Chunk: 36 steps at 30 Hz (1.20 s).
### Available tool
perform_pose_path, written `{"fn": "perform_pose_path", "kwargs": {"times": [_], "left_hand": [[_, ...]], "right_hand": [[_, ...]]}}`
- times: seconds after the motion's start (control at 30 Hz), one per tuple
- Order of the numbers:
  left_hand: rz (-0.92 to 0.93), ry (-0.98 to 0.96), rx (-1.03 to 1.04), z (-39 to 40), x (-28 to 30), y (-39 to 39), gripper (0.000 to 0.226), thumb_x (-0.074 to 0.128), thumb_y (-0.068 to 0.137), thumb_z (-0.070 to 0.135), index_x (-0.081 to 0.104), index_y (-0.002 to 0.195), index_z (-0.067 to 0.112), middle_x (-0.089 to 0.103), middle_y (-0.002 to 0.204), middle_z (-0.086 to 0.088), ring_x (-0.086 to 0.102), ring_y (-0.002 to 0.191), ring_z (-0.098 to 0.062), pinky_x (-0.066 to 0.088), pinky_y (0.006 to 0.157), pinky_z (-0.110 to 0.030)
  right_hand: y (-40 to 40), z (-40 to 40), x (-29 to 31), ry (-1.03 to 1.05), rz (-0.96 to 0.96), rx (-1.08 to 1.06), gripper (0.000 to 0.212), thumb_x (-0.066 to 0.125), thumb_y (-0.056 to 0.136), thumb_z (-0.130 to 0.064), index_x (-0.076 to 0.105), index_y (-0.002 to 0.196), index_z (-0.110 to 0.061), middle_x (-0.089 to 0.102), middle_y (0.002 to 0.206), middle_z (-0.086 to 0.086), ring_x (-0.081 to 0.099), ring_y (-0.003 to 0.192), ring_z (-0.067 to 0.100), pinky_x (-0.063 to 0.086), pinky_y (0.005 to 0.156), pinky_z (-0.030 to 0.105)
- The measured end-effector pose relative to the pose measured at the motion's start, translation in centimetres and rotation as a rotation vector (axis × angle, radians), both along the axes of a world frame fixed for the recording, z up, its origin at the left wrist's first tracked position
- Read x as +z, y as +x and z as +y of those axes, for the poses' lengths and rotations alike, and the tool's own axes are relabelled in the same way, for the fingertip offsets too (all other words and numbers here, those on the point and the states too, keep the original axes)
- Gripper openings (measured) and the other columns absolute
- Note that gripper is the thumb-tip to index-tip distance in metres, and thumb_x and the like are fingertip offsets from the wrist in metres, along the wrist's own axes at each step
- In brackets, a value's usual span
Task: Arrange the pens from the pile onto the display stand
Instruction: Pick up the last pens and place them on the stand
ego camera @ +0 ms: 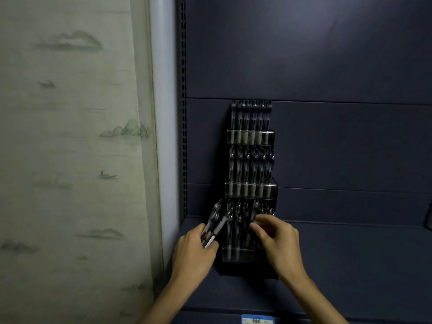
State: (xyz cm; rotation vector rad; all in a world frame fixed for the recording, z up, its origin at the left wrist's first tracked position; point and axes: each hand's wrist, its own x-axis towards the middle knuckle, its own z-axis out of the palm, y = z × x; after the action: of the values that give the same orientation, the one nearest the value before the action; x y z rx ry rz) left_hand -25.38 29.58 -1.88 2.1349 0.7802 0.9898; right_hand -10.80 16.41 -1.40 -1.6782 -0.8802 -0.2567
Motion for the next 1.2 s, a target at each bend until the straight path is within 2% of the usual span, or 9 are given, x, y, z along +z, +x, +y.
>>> {"fn": "perform_pose_path", "kwargs": {"times": [0.2,0.43,0.57,0.73,0.83,0.93,1.0,1.1,1.2], "left_hand": [[0.009,-0.013,-0.041,-0.3,-0.7,0.3,0.036,0.063,0.082,0.009,0.037,0.062,0.025,0.045,0.052,0.011,0.040,0.050,-0.008,0.033,0.052,-0.030],[0.031,-0.026,-0.030,-0.7,-0.9,0.6,0.033,0.064,0.081,0.012,0.038,0.062,0.023,0.047,0.053,0.009,0.042,0.050,-0.009,0.033,0.050,-0.029],[0.040,-0.035,-0.034,-1.0,-0.8,0.5,0.031,0.064,0.082,0.013,0.040,0.064,0.023,0.049,0.055,0.007,0.045,0.052,-0.009,0.037,0.052,-0.030],[0.047,-0.033,-0.032,-1.3,-0.9,0.4,0.034,0.064,0.082,0.013,0.039,0.062,0.024,0.048,0.053,0.009,0.043,0.050,-0.008,0.035,0.051,-0.029],[0.044,-0.040,-0.038,-1.4,-1.0,0.5,0.035,0.064,0.082,0.014,0.038,0.061,0.025,0.049,0.054,0.011,0.043,0.050,-0.008,0.034,0.051,-0.030],[0.060,-0.013,-0.025,-1.7,-1.1,0.4,0.034,0.064,0.083,0.014,0.038,0.063,0.024,0.050,0.056,0.008,0.046,0.051,-0.009,0.035,0.050,-0.029],[0.091,0.022,-0.009,-1.9,-1.0,0.4,0.031,0.062,0.084,0.017,0.039,0.065,0.024,0.053,0.060,0.007,0.052,0.057,-0.010,0.037,0.052,-0.032],[0.151,0.063,0.014,-2.6,-0.7,0.4,0.028,0.059,0.088,0.027,0.039,0.070,0.028,0.058,0.069,0.008,0.062,0.078,-0.020,0.037,0.057,-0.035],[0.182,0.093,0.021,-3.5,-0.3,0.5,0.025,0.058,0.093,0.041,0.040,0.078,0.031,0.067,0.086,0.005,0.064,0.093,-0.022,0.034,0.061,-0.033]], "right_hand": [[0.1,0.2,0.4,-0.073,-0.066,-0.030,0.010,0.077,0.087,-0.023,0.076,0.097,-0.025,0.072,0.084,-0.020,0.067,0.084,-0.009,0.051,0.075,0.008],[-0.3,0.1,-2.1,-0.232,-0.077,-0.063,0.010,0.077,0.087,-0.029,0.075,0.096,-0.027,0.070,0.082,-0.021,0.063,0.080,-0.014,0.044,0.070,0.002],[-0.4,0.1,-2.4,-0.235,-0.050,-0.077,0.010,0.075,0.089,-0.031,0.074,0.098,-0.028,0.070,0.090,-0.016,0.064,0.083,-0.007,0.048,0.074,0.007],[-0.4,-0.3,-2.1,-0.283,-0.052,-0.057,0.013,0.075,0.088,-0.027,0.075,0.101,-0.027,0.072,0.092,-0.016,0.065,0.087,-0.006,0.055,0.083,0.020],[-0.9,-0.8,-1.6,-0.182,-0.049,-0.099,0.019,0.073,0.088,-0.017,0.073,0.103,-0.028,0.072,0.093,-0.016,0.066,0.087,-0.004,0.057,0.083,0.027],[-2.8,-1.4,0.2,0.002,0.000,-0.064,0.016,0.071,0.088,-0.016,0.071,0.090,-0.032,0.072,0.083,-0.013,0.067,0.080,0.003,0.055,0.073,0.024],[-4.3,-1.6,1.6,0.054,0.052,0.042,0.014,0.072,0.088,-0.017,0.073,0.080,-0.029,0.071,0.075,-0.009,0.066,0.071,0.007,0.052,0.065,0.022],[-5.3,-1.1,2.5,-0.008,0.145,0.192,0.011,0.077,0.086,-0.025,0.075,0.075,-0.025,0.071,0.068,-0.006,0.063,0.061,0.010,0.051,0.060,0.026],[-5.3,-0.3,1.8,-0.090,0.242,0.303,0.021,0.080,0.083,-0.029,0.071,0.066,-0.020,0.062,0.056,-0.007,0.052,0.054,0.006,0.044,0.056,0.026]]}}
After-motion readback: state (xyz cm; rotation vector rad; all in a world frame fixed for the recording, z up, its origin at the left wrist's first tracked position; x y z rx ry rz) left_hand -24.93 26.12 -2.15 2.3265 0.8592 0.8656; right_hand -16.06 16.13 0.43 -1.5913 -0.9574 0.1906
